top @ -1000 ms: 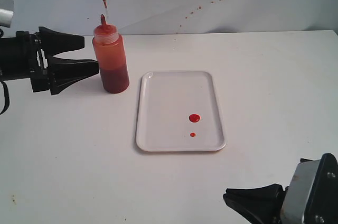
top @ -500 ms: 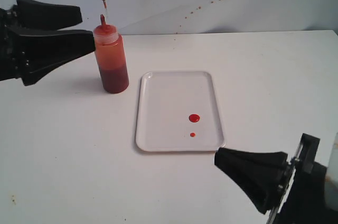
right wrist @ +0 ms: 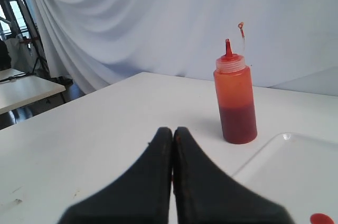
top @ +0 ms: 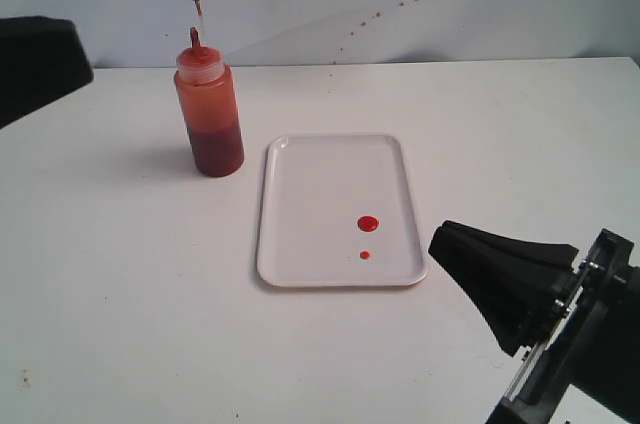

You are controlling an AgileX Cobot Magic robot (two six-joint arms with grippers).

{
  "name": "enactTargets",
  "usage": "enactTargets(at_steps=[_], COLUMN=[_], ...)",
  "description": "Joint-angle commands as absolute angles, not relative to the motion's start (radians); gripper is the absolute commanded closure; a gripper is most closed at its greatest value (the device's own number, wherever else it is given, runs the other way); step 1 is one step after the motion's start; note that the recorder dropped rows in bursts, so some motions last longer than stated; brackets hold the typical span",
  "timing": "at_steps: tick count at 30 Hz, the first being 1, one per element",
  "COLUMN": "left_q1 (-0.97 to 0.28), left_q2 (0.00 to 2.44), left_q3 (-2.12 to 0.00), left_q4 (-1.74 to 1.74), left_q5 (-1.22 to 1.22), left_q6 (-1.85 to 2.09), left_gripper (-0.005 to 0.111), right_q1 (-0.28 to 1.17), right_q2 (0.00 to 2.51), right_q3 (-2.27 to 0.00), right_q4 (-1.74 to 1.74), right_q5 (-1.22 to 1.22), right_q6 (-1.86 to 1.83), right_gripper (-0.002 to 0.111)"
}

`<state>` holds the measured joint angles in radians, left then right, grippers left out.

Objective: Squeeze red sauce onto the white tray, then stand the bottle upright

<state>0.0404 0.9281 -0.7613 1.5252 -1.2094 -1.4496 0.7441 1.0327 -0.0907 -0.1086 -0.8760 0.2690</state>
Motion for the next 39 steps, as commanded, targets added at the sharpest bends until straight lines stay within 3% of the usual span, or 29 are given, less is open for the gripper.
enactTargets(at_steps=[1,3,7,39], left_q1=[0.034,0.034,0.034,0.034], left_q2=[0.881,0.863,0.838,0.782], left_q3=[-0.756,-0.756,-0.756,-0.756], left_q4=[1.541,1.56,1.637,1.709], left_q5=[-1.201,-1.208,-1.21,-1.221], left_q6=[-1.537,-1.601,-1.72,-1.727], left_gripper=[0.028,0.05,0.105,0.107], right_q1=[0.748,0.748,0.748,0.748], right_q2=[1.028,1.028,1.028,1.028], right_q3=[-0.09,-0.09,-0.09,-0.09], right_q4=[-0.095,-0.09,-0.09,-0.09], right_q5=[-0.889,-0.889,-0.889,-0.889], right_q6=[0.262,0.262,0.262,0.262], right_gripper=[0.108,0.108,0.108,0.108])
